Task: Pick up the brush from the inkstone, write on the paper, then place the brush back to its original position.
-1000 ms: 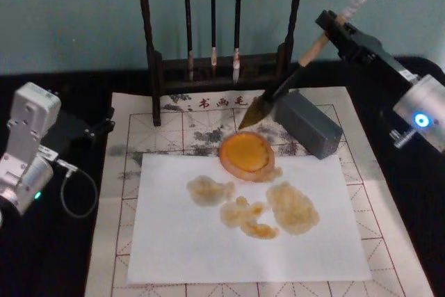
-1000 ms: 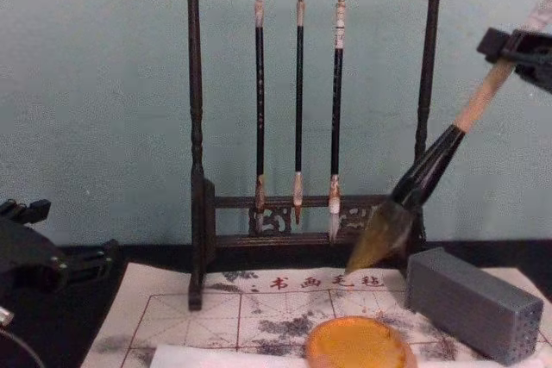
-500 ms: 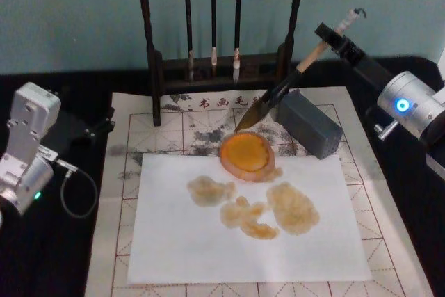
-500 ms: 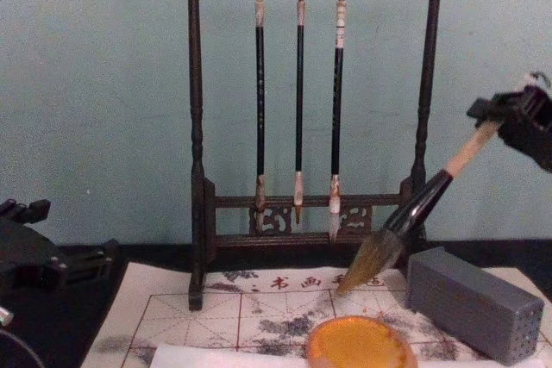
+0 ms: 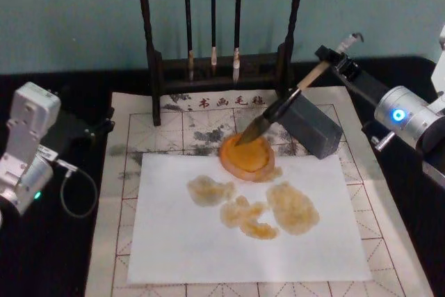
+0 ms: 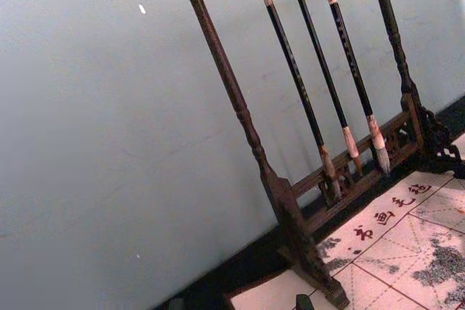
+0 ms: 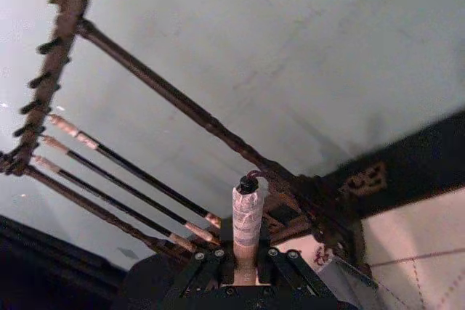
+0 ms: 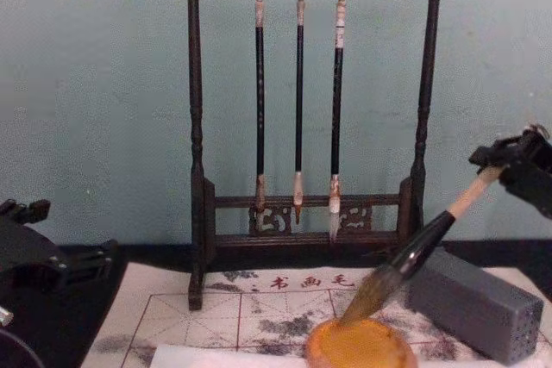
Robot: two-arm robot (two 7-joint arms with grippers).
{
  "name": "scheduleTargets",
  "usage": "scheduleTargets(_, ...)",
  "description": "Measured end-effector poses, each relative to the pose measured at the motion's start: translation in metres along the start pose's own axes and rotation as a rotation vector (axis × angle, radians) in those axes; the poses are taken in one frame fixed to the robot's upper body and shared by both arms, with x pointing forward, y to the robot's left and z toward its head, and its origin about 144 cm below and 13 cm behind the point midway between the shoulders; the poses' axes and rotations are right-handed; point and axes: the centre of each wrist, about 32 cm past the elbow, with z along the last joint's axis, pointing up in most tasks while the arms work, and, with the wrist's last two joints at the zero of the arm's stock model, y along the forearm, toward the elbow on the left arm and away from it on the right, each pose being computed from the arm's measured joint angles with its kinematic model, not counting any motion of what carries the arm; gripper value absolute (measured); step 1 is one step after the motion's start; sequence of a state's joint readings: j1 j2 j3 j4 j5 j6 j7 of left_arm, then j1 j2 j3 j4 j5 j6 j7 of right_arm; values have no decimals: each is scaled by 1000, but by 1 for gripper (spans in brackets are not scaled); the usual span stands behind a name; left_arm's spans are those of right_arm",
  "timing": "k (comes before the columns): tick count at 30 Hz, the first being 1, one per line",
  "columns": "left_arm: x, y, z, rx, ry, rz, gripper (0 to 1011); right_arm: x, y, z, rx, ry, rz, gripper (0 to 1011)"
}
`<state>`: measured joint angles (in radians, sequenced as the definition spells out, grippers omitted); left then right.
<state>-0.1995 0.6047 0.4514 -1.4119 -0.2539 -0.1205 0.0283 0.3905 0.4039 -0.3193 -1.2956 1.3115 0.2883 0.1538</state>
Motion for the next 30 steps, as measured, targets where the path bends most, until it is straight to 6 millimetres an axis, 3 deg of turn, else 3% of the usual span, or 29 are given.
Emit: scheduleTargets(30, 0, 0, 0, 0, 0, 0, 1001, 4, 4, -12, -37, 115, -115, 181)
